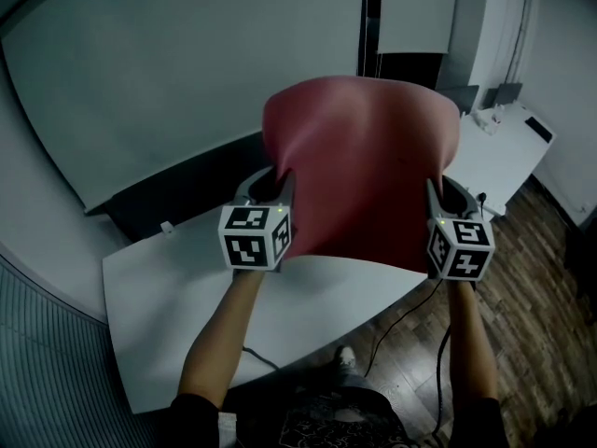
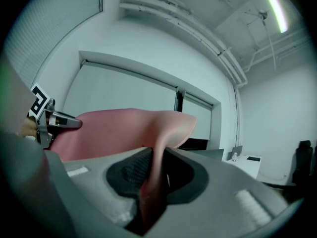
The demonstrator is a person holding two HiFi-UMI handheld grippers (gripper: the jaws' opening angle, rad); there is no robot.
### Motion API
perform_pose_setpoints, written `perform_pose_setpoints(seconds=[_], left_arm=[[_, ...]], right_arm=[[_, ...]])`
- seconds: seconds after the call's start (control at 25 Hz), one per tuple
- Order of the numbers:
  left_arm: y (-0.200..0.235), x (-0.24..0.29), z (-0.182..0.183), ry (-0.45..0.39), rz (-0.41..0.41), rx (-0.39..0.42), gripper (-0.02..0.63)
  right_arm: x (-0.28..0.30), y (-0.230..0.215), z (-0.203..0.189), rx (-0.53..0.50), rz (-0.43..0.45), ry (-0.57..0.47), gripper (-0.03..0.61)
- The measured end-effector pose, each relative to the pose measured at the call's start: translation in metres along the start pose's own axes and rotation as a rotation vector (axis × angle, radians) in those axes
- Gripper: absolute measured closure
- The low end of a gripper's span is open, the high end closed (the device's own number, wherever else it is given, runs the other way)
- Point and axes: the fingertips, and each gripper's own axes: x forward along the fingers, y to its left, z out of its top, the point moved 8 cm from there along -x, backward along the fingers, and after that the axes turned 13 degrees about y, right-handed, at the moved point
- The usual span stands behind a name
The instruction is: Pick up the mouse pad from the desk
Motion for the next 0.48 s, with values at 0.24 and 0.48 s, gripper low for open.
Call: perform_pose_setpoints(seconds=[0.24,0.48], left_arm=[[-0.0028,0.0024,-0.0030,0.007,-0.008,0.004,0.537],[-0.0004,0.0066,-0.0002,0.010,-0.009,0.005,0.537]], right_arm=[[-0.0018,-0.0029,-0.0051,0.006,-0.006,0.004,0.495],[0.0029,-0.0042,-0.0029,0.007,-0.004,0.003,0.495]])
